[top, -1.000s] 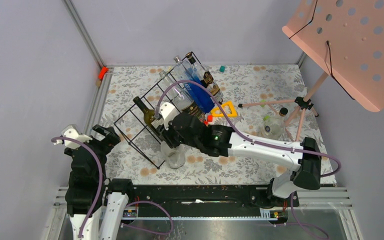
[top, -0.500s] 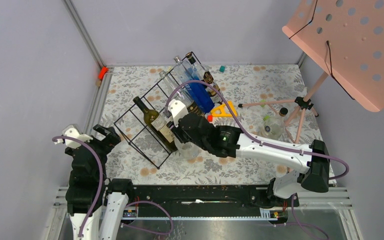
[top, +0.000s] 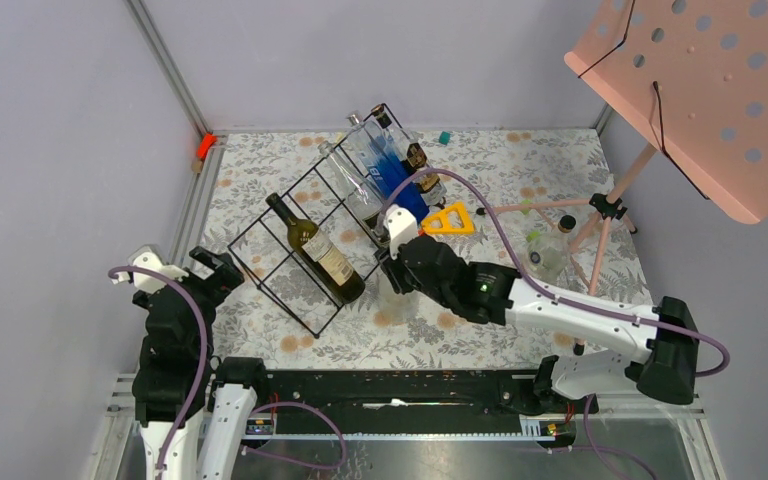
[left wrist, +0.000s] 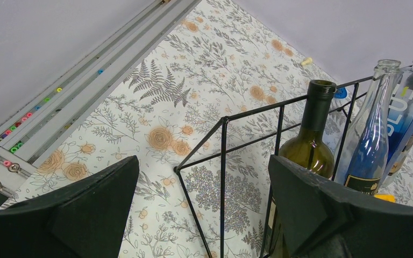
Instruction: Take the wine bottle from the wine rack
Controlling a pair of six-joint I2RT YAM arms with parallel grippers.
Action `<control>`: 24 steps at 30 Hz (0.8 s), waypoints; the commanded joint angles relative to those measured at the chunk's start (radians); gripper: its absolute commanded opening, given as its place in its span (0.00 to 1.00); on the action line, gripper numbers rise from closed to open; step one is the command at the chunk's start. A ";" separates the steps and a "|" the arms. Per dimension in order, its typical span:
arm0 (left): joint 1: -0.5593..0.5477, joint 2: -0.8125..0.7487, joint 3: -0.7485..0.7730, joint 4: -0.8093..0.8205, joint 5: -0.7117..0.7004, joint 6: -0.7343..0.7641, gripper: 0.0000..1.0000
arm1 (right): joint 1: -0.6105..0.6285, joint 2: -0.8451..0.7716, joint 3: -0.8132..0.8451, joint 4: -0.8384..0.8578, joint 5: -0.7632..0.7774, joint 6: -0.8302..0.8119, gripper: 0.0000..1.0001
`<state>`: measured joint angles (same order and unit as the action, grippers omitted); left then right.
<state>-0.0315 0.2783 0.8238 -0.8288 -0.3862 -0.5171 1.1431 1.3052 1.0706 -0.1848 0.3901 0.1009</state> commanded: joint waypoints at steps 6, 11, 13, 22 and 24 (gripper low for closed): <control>-0.002 0.036 -0.003 0.046 0.017 0.007 0.99 | 0.001 -0.161 -0.084 0.148 -0.119 0.055 0.00; -0.002 0.036 -0.005 0.046 0.018 0.009 0.99 | 0.008 -0.166 -0.112 0.080 -0.228 0.079 0.04; -0.002 0.038 -0.005 0.047 0.017 0.008 0.99 | 0.015 -0.172 -0.133 0.089 -0.240 0.082 0.10; -0.002 0.047 -0.005 0.046 0.021 0.011 0.99 | 0.017 -0.160 -0.114 0.040 -0.189 0.094 0.64; -0.002 0.047 -0.005 0.046 0.022 0.011 0.99 | 0.017 -0.150 -0.100 0.017 -0.171 0.098 0.66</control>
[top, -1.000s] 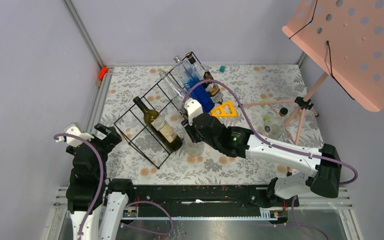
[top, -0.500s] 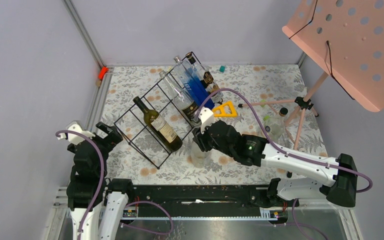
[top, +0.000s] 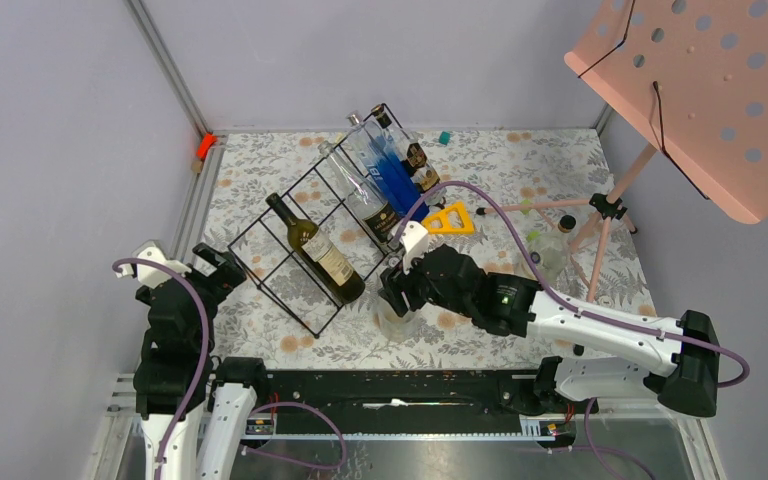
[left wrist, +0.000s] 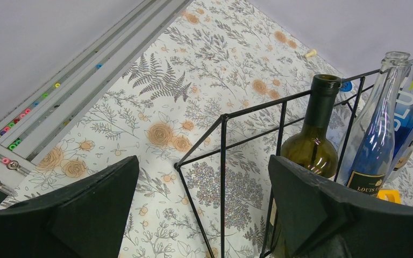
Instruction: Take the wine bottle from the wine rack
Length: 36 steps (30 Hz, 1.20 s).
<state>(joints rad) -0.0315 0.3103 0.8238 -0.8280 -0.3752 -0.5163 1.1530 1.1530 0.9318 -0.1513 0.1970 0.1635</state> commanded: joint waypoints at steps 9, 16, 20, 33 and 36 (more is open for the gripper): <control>-0.002 0.019 -0.009 0.052 0.015 0.012 0.99 | 0.025 0.007 0.072 -0.059 0.248 0.209 0.67; -0.002 0.025 -0.009 0.053 0.017 0.015 0.99 | 0.050 0.034 0.065 -0.057 0.371 0.320 0.58; -0.002 0.022 -0.009 0.053 0.015 0.015 0.99 | 0.064 0.036 0.059 -0.036 0.377 0.297 0.42; -0.002 0.024 -0.011 0.056 0.021 0.017 0.99 | 0.050 0.018 0.066 -0.118 0.477 0.219 0.11; -0.002 0.022 -0.011 0.056 0.021 0.017 0.99 | -0.016 0.022 0.067 -0.161 0.432 0.230 0.07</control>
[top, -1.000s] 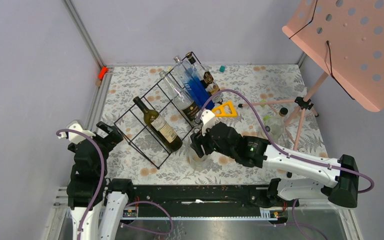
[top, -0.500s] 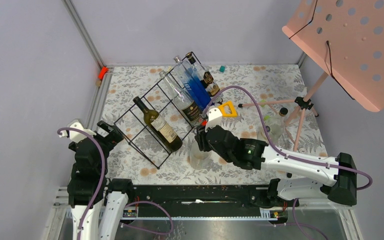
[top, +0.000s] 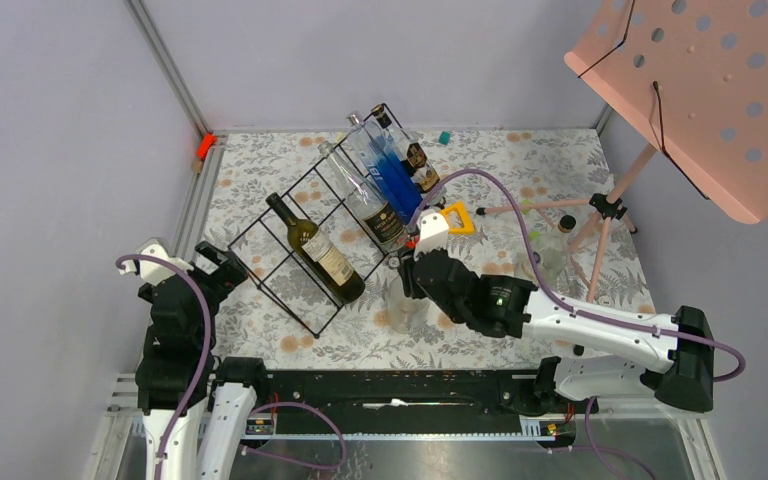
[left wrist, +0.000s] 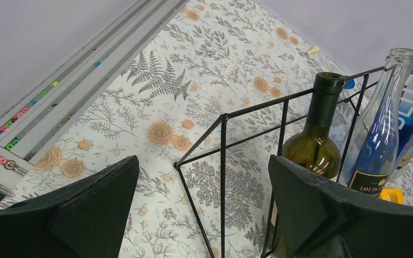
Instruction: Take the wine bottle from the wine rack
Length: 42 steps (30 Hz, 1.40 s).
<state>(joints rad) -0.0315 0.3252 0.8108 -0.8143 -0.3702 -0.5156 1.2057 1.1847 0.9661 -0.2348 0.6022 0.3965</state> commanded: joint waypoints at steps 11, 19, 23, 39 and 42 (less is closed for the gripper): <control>-0.002 0.011 0.001 0.044 0.019 0.017 0.99 | -0.281 -0.064 -0.029 -0.074 -0.006 -0.112 0.02; -0.002 0.011 0.001 0.044 0.015 0.016 0.99 | -0.432 -0.012 -0.022 -0.097 -0.076 -0.180 0.01; -0.002 0.016 0.001 0.044 0.019 0.017 0.99 | -0.491 0.000 -0.021 -0.098 -0.081 -0.203 0.00; -0.002 0.023 0.001 0.046 0.024 0.019 0.99 | -0.722 0.059 0.037 -0.106 -0.093 -0.274 0.00; -0.002 0.027 -0.001 0.047 0.025 0.019 0.99 | -0.761 0.061 0.037 -0.107 -0.101 -0.276 0.00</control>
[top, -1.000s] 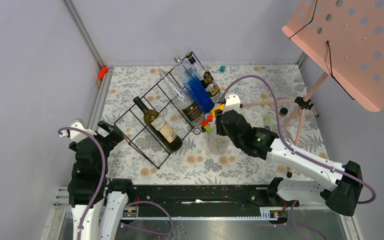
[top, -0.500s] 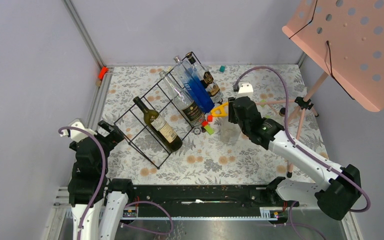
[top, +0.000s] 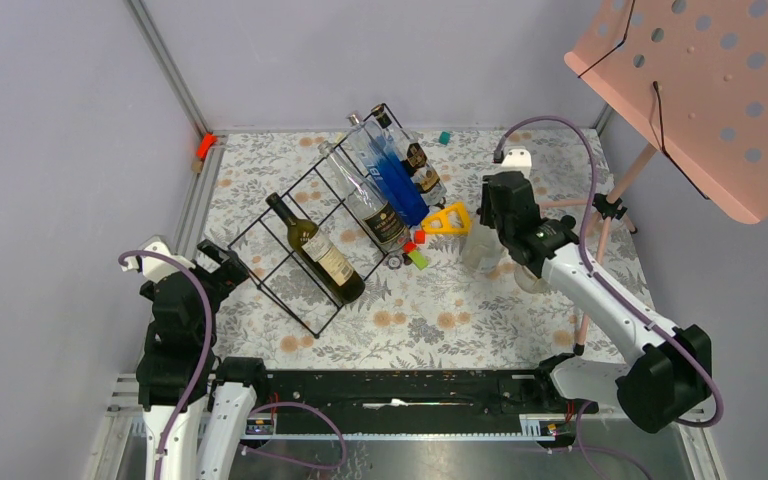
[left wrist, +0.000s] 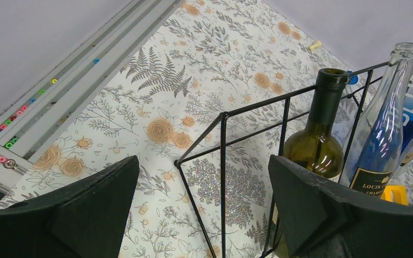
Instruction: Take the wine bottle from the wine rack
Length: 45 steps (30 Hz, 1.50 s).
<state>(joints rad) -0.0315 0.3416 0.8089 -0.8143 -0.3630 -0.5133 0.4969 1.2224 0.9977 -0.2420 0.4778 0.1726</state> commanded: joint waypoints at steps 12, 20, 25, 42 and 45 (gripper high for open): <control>-0.002 0.008 0.001 0.048 0.021 0.019 0.99 | -0.194 0.038 0.045 -0.123 0.060 -0.027 0.00; -0.002 0.010 -0.001 0.052 0.027 0.019 0.99 | -0.218 0.028 0.041 -0.141 0.068 0.012 0.04; -0.002 0.012 -0.001 0.053 0.030 0.021 0.99 | -0.220 0.018 0.041 -0.141 0.059 0.016 0.27; -0.001 0.009 -0.002 0.056 0.037 0.022 0.99 | -0.221 -0.030 0.096 -0.175 0.033 -0.013 0.77; -0.001 0.009 -0.003 0.056 0.039 0.022 0.99 | -0.221 -0.053 0.109 -0.186 0.028 -0.022 0.80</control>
<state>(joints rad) -0.0315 0.3424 0.8085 -0.8135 -0.3428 -0.5049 0.2867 1.2282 1.0477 -0.3923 0.4797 0.1764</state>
